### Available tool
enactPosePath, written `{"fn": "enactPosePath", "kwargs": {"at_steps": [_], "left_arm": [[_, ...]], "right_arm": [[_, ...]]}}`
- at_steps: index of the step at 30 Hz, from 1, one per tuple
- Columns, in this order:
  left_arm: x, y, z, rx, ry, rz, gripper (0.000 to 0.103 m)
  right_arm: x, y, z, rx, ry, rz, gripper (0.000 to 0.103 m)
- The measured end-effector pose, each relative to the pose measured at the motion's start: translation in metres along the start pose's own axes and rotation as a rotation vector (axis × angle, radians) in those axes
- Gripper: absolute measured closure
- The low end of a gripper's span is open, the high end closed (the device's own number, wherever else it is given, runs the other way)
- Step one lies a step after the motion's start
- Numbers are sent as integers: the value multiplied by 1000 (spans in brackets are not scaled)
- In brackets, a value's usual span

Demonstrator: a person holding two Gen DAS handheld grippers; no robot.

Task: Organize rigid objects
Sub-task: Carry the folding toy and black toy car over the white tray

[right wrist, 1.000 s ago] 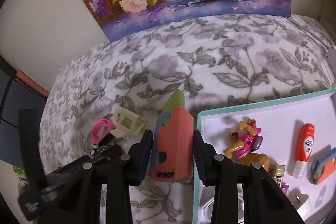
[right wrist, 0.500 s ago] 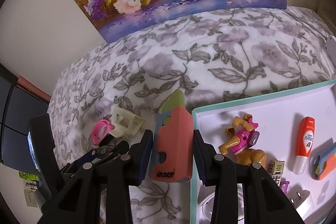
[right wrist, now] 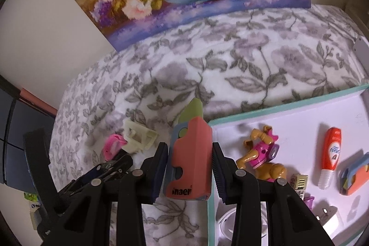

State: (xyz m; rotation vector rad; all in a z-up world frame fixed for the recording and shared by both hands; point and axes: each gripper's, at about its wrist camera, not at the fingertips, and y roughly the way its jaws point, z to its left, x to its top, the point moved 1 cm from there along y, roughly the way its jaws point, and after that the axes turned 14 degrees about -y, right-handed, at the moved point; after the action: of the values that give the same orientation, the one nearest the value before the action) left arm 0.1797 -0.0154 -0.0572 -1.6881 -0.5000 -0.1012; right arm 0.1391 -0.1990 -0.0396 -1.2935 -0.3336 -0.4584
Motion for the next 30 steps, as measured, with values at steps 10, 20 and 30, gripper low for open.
{"fn": "enactPosePath", "kwargs": {"at_steps": [10,20,30], "left_arm": [[-7,-49,-34,-43,52,-70,27],[-50,-61,-82,-57,169,-52,27],[-105,-57,-142,-100,342,12,27]], "right_arm": [[2,-27,-21,-21,29,-30,63],[-11,-42,-65,-74,88,-17,62],[-30,-67,-146,-157,252,-17,62]]}}
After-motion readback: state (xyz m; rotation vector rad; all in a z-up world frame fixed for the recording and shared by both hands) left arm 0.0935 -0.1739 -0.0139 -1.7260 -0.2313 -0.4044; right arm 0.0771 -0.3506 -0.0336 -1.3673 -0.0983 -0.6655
